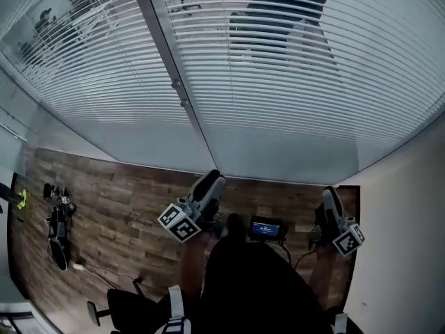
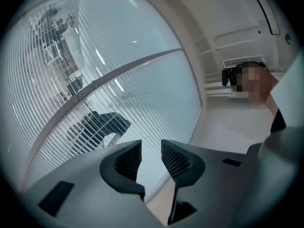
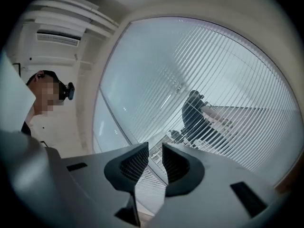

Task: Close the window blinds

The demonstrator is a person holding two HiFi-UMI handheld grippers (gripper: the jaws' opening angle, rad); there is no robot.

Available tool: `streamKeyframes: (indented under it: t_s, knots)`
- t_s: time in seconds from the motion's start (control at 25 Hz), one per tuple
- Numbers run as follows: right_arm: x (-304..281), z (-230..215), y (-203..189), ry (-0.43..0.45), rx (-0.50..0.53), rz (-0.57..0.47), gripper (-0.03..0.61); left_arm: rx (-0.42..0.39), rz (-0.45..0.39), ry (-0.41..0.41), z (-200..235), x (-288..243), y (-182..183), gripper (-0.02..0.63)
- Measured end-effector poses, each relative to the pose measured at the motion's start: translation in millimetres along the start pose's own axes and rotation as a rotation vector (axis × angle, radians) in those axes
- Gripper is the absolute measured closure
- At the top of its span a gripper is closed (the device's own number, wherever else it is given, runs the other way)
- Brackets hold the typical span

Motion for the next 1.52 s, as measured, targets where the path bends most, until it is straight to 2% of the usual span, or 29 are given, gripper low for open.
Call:
streamKeyframes:
  t_s: [0.12, 0.28, 0.52, 0.64, 0.76, 0.84, 0.96, 1.12, 1.36, 1.52]
  knots:
    - [-20.5, -3.9, -5.2, -0.027, -0.005, 0.004, 0.505, 0.037, -0.014, 0.019, 33.7, -5.8, -1.6, 0.491]
    - [-16.3, -17.5, -14.6, -0.041, 0.029, 0.046, 0.505, 0.035, -0.049, 0.083, 64.8, 0.3, -9.4, 0.480]
    - [-116.2, -19.0, 3.2, -0.105, 0.045, 0.106, 0.505, -0.011, -0.037, 0.259, 156.2, -55.0, 53.0, 0.476]
    - [-110.6, -37.4, -3.7, -0.117, 0.015, 0.110, 0.504, -0.052, -0.024, 0.312, 165.8, -56.7, 53.8, 0.476]
    - [-82.8, -57.9, -30.6, -0.099, 0.000, 0.112, 0.505, -0.113, -0.003, 0.342, 169.0, -32.2, 27.4, 0.476]
    - [-84.1, -73.9, -41.8, -0.078, -0.021, 0.121, 0.505, -0.149, 0.006, 0.375, 176.8, -27.0, 18.4, 0.476]
    - [-124.1, -89.0, -33.6, -0.037, -0.034, 0.140, 0.505, -0.199, 0.001, 0.435, 190.4, -45.1, 32.6, 0.474]
    - [-168.2, -94.8, 3.8, 0.002, -0.062, 0.136, 0.505, -0.238, -0.015, 0.542, 207.2, -72.4, 65.2, 0.466]
    - [-155.8, -142.1, 3.9, 0.033, -0.085, 0.141, 0.505, -0.331, -0.019, 0.714, 233.7, -57.6, 64.9, 0.466]
    - [-168.9, -173.6, 5.1, 0.040, -0.125, 0.162, 0.505, -0.373, -0.020, 0.770, 240.6, -64.0, 76.1, 0.461]
Point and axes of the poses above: the fingertips, and each gripper's own axes: x backward along the fingers, z to its left, y out of its top, the point moved 3 cm from there along x, backward along the fingers, and after that the axes turned 6 degrees about -z, right-handed, at the moved point
